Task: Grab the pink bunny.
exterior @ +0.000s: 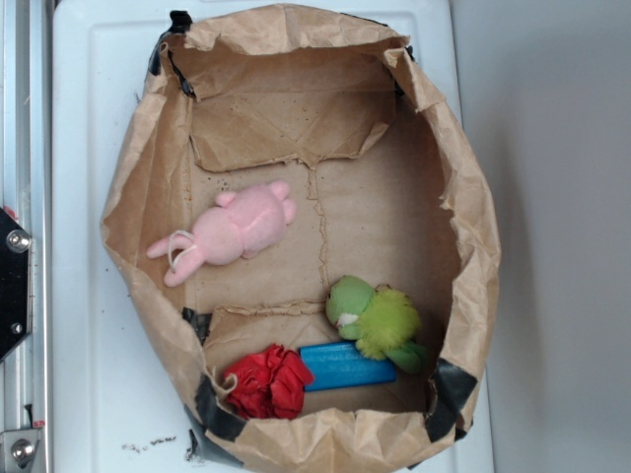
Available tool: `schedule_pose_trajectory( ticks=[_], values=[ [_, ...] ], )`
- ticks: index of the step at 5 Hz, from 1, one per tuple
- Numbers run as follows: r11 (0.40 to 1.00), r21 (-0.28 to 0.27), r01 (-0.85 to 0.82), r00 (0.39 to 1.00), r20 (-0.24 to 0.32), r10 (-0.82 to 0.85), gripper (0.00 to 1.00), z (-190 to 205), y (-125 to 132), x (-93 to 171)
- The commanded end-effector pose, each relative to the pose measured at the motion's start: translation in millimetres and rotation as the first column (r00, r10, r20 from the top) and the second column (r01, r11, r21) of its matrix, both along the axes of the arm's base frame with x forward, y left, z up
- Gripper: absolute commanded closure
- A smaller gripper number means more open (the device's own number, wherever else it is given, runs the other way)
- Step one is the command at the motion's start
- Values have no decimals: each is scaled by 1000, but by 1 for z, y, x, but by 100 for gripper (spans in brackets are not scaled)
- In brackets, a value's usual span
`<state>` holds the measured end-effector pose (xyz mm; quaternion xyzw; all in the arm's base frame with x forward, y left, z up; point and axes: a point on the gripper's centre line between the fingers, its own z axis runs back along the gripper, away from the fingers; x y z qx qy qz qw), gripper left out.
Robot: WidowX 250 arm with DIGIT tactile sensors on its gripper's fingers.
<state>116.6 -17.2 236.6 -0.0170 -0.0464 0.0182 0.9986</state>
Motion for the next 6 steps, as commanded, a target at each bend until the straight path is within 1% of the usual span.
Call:
schedule_pose_trajectory(
  ticks=[1, 2, 3, 4, 5, 6],
  values=[
    [1000, 0, 0, 1000, 0, 0, 0, 0, 0, 0],
    [1000, -19, 1, 997, -72, -2, 0, -17, -3, 50],
    [998, 43, -54, 994, -97, 58, 0, -56, 5, 100],
    [995, 70, -68, 990, -115, 76, 0, -84, 19, 129],
    [997, 55, -58, 984, -167, 67, 0, -99, 36, 134],
    [996, 29, -80, 980, -179, 84, 0, -103, 54, 138]
  ],
)
